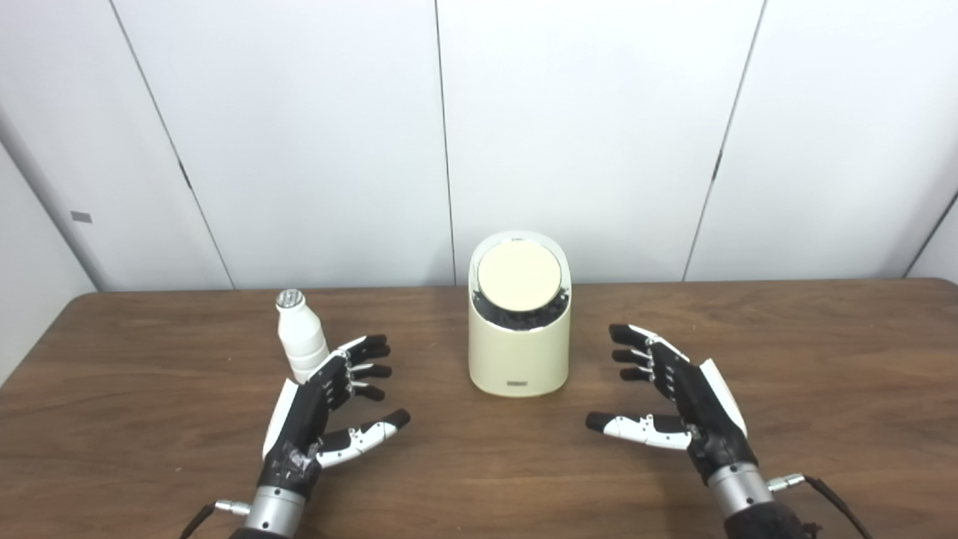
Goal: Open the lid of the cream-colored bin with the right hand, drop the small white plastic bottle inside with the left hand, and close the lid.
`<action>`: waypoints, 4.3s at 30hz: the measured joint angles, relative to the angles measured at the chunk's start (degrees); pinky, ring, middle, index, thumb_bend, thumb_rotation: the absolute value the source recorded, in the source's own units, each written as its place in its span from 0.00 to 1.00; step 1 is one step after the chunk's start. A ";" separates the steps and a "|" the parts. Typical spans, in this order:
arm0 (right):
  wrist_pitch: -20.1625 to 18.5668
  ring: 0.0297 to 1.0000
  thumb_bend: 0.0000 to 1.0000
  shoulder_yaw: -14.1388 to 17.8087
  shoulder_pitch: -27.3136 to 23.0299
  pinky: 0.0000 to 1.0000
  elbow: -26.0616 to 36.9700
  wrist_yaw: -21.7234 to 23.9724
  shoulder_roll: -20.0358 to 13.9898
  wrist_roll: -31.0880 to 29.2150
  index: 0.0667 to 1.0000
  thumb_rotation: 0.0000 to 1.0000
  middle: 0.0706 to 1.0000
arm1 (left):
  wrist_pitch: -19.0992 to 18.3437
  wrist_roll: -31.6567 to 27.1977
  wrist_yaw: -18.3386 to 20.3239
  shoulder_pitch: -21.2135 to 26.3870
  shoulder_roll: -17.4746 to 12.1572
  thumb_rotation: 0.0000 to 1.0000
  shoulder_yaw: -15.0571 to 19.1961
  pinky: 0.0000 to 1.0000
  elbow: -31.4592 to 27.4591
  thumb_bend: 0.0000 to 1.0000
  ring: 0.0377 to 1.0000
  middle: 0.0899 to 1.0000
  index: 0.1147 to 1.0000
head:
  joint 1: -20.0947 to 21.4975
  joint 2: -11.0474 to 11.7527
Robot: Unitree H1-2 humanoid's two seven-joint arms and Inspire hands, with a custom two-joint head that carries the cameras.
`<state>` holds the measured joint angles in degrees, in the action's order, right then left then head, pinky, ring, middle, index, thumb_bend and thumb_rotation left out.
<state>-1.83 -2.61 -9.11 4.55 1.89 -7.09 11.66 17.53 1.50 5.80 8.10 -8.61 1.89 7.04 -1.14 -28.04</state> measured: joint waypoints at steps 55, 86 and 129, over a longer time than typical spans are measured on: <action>-17.29 0.92 0.86 -7.45 -29.73 0.80 -7.94 1.44 -0.22 17.86 0.93 0.30 0.94 | 0.98 -0.02 0.13 0.87 0.29 0.00 -0.76 0.57 1.12 0.65 0.70 0.77 0.79 | -0.09 0.62; -14.67 0.86 0.93 -11.69 -29.81 0.74 -13.13 0.98 -3.90 20.55 0.91 0.23 0.90 | -0.18 -0.05 0.24 -0.02 0.93 0.00 -1.58 0.58 -0.64 0.64 0.70 0.78 0.78 | -0.97 -1.05; -22.81 0.83 0.91 -24.39 -38.88 0.68 -7.95 17.68 -9.14 41.04 0.88 0.19 0.91 | -2.43 0.01 0.11 -0.71 2.33 0.00 -2.46 0.57 -1.85 0.64 0.70 0.78 0.78 | -1.85 -2.29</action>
<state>-24.64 -27.00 -47.99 -3.40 19.57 -16.23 52.70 15.10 1.51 5.91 7.38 -6.29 -0.58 5.19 -2.99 -30.32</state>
